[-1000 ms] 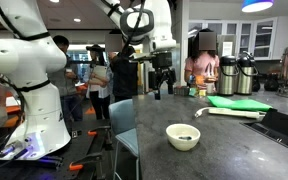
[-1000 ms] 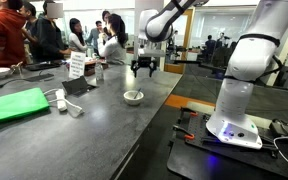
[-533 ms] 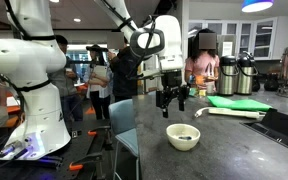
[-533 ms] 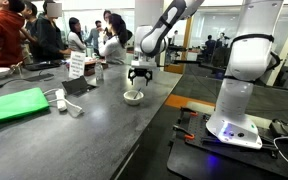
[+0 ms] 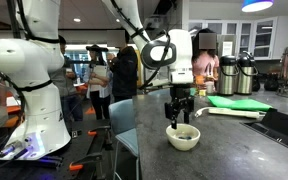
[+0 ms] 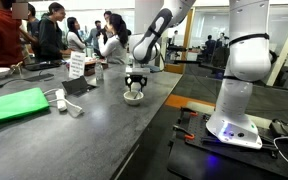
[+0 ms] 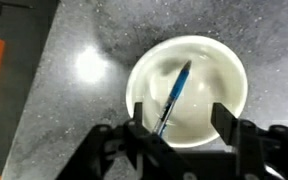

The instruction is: Put the pen on the table

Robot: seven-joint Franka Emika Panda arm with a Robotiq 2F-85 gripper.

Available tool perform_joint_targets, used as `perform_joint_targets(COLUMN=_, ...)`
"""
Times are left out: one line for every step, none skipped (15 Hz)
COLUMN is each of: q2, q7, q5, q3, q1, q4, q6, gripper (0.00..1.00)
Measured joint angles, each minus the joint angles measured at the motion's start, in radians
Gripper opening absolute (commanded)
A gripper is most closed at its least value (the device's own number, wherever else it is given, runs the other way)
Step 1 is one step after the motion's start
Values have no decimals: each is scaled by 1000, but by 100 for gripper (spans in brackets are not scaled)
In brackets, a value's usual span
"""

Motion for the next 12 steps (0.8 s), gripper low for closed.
perform_joint_targets(q2=16, q7=0, q5=7, q3=-10, q1=9, q4=11, q6=0, gripper=72)
perform_joint_targets(q2=30, q7=0, q5=15, q3=-20, q1=17, q4=22, q6=0, gripper=72)
perform_joint_targets(q2=42, q7=0, q5=23, q3=-27, q1=23, q4=31, q6=0, gripper=74)
perform_joint_targets(q2=52, q7=0, q5=30, q3=-33, q1=28, q4=38, q6=0, gripper=73)
perform_joint_targets(q2=62, q7=0, q5=35, q3=-40, q1=34, q4=46, q6=-1, gripper=74)
perform_joint_targets(q2=70, q7=0, q5=38, q3=-44, q1=38, q4=52, q6=-1, gripper=71)
perform_joint_targets(q2=77, q7=0, q5=41, q3=-45, q1=39, q4=58, q6=-1, gripper=67)
perform_joint_targets(q2=83, q7=0, q5=46, q3=-45, q1=40, q4=63, q6=-2, gripper=68)
perform_joint_targets(q2=88, q7=0, q5=52, q3=-45, q1=40, q4=67, q6=-2, gripper=62)
perform_joint_targets(q2=93, q7=0, q5=59, q3=-45, q1=40, q4=72, q6=-3, gripper=56)
perform_joint_targets(q2=98, q7=0, q5=66, q3=-45, q1=41, q4=75, q6=-4, gripper=56)
perform_joint_targets(q2=101, q7=0, q5=71, q3=-45, q1=41, q4=78, q6=-6, gripper=50)
